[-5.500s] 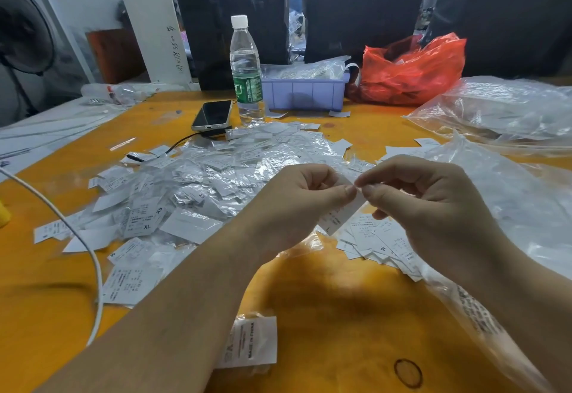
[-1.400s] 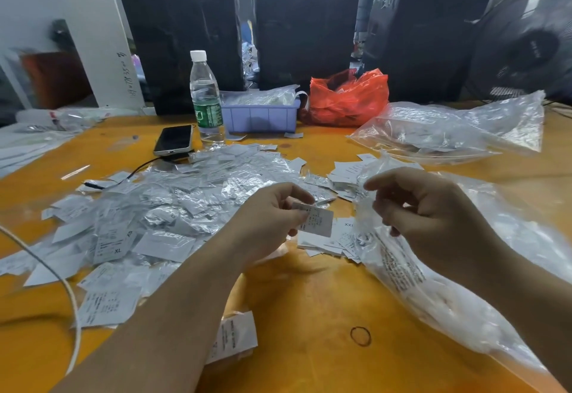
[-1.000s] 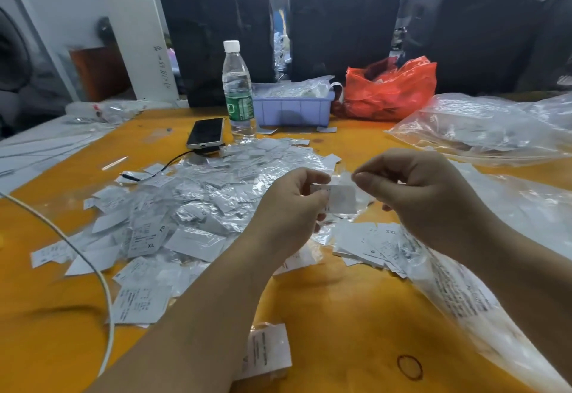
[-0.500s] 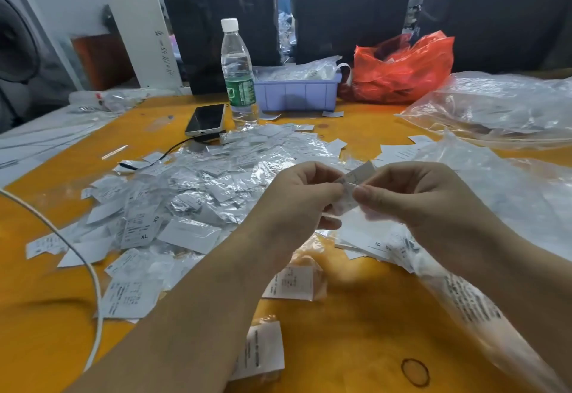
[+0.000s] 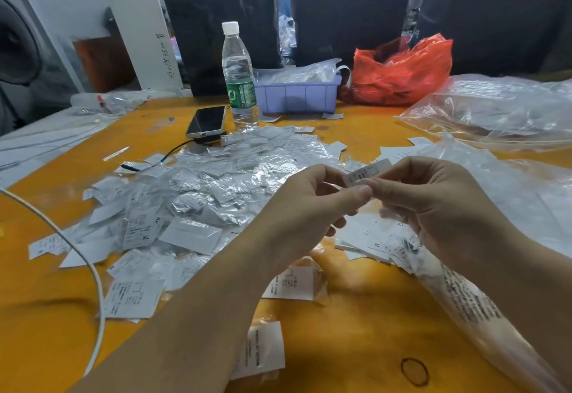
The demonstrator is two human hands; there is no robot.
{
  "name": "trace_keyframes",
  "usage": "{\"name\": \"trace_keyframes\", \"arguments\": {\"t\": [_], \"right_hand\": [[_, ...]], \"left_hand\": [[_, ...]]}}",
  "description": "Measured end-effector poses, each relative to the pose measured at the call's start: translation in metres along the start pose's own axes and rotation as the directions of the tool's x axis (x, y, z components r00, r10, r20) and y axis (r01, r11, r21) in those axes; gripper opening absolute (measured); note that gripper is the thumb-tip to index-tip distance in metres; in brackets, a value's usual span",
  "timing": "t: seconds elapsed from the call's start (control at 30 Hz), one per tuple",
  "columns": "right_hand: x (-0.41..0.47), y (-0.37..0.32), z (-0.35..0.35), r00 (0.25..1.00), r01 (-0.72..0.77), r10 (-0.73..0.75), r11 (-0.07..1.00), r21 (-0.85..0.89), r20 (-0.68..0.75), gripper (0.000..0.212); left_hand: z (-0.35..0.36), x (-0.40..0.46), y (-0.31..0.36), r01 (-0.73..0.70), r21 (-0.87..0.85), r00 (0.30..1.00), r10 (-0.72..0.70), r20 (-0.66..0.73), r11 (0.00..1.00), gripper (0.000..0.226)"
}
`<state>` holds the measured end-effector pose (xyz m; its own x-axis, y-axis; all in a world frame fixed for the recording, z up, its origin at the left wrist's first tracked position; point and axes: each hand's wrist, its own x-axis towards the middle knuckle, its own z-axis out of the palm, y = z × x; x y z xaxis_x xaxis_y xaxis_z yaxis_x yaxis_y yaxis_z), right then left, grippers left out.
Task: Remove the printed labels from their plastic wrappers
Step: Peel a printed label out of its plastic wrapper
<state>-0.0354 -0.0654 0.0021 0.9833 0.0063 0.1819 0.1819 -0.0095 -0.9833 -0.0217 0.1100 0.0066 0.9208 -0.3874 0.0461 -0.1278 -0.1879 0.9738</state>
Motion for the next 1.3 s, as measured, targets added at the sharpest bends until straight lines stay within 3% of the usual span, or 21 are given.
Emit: {"name": "trace_keyframes", "arguments": {"t": [0.13, 0.33, 0.53, 0.7, 0.87, 1.03, 1.3], "right_hand": [[0.0025, 0.0025, -0.0018, 1.0, -0.011, 0.011, 0.997, 0.075, -0.006, 0.025], [0.0034, 0.0017, -0.0009, 1.0, -0.018, 0.016, 0.982, 0.188, 0.01, 0.021], [0.0002, 0.0007, -0.0019, 0.998, -0.04, 0.035, 0.994, 0.099, 0.052, 0.028], [-0.0008, 0.0005, -0.0002, 0.998, -0.043, 0.043, 0.999, 0.01, 0.055, 0.021], [-0.0038, 0.0002, 0.0026, 0.999, -0.022, 0.023, 0.999, -0.044, 0.04, 0.008], [-0.0051, -0.003, 0.0013, 1.0, 0.02, -0.021, 0.998, -0.053, -0.021, 0.023], [-0.0055, -0.0036, 0.001, 0.998, 0.048, -0.051, 0.996, -0.072, -0.044, 0.023]], "left_hand": [[0.0022, -0.0003, -0.0011, -0.008, 0.122, 1.0, 0.011, -0.024, 0.993, 0.019], [-0.0018, 0.0007, -0.0008, 0.009, 0.043, 0.996, -0.005, -0.089, 0.999, 0.009], [-0.0036, 0.0014, -0.002, -0.062, 0.02, 0.98, 0.065, -0.189, 0.998, 0.009], [-0.0042, 0.0016, -0.0025, -0.094, -0.005, 0.962, 0.09, -0.257, 0.996, 0.013], [-0.0005, 0.0012, -0.0012, -0.049, -0.064, 0.982, 0.036, -0.188, 0.997, 0.016], [-0.0004, 0.0011, -0.0025, -0.026, -0.035, 0.992, 0.021, -0.124, 0.999, 0.009], [-0.0028, 0.0024, -0.003, 0.0, -0.098, 0.989, -0.015, -0.147, 0.995, 0.004]]}}
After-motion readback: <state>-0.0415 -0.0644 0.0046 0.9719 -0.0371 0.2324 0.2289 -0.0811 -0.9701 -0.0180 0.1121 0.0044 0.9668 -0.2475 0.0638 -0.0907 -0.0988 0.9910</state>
